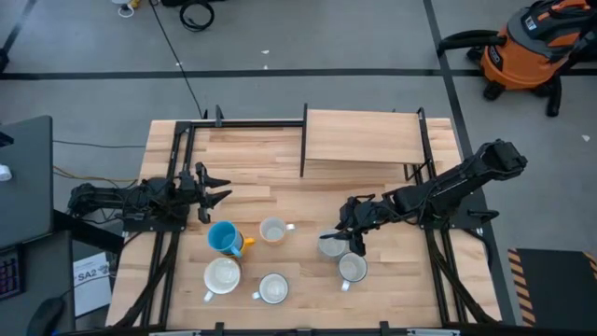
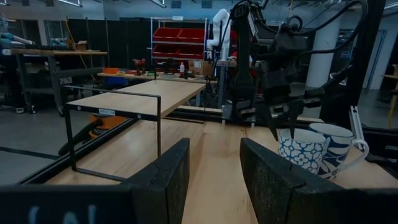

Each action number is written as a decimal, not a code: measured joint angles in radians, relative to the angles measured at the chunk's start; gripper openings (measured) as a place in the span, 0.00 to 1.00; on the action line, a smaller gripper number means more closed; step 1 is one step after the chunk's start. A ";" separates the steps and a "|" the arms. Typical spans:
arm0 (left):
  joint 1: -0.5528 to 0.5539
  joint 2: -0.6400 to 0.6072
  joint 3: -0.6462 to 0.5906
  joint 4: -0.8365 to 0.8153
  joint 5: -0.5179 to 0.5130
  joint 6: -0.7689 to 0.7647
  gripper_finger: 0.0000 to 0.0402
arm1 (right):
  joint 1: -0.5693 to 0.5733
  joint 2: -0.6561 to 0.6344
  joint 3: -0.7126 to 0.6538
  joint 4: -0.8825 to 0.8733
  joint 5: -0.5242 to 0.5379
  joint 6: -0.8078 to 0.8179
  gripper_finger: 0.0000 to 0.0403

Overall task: Place coffee mugs
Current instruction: Put the light blue pattern mug on the shelf

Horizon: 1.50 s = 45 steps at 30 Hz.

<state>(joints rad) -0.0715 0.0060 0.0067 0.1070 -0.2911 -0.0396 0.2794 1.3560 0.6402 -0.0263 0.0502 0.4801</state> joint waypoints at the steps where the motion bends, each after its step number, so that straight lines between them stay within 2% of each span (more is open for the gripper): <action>1: 0.000 0.000 0.000 0.000 0.000 0.000 0.37 | 0.000 0.000 0.000 -0.002 0.000 0.000 0.33; 17: 0.000 0.000 0.000 0.000 0.000 0.000 0.37 | 0.000 0.002 -0.001 -0.036 0.012 0.000 0.08; 22: 0.000 0.000 0.000 0.000 0.000 0.000 0.37 | -0.001 0.002 -0.001 -0.034 0.015 0.003 0.07; 30: 0.000 0.000 0.000 0.000 0.000 0.000 0.37 | -0.028 0.001 0.000 -0.019 0.054 0.103 0.07; 35: 0.000 0.000 0.000 0.000 0.000 0.000 0.37 | -0.058 0.001 0.089 -0.080 0.054 0.103 0.07; 40: 0.000 0.000 0.000 0.000 0.000 0.000 0.37 | -0.099 0.000 0.246 -0.248 0.059 0.088 0.07; 45: 0.000 0.000 0.000 0.000 0.000 0.000 0.37 | -0.143 0.000 0.407 -0.382 0.130 0.087 0.07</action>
<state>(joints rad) -0.0715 0.0061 0.0067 0.1070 -0.2911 -0.0395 0.1360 1.3560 1.0469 -0.4079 0.1807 0.5673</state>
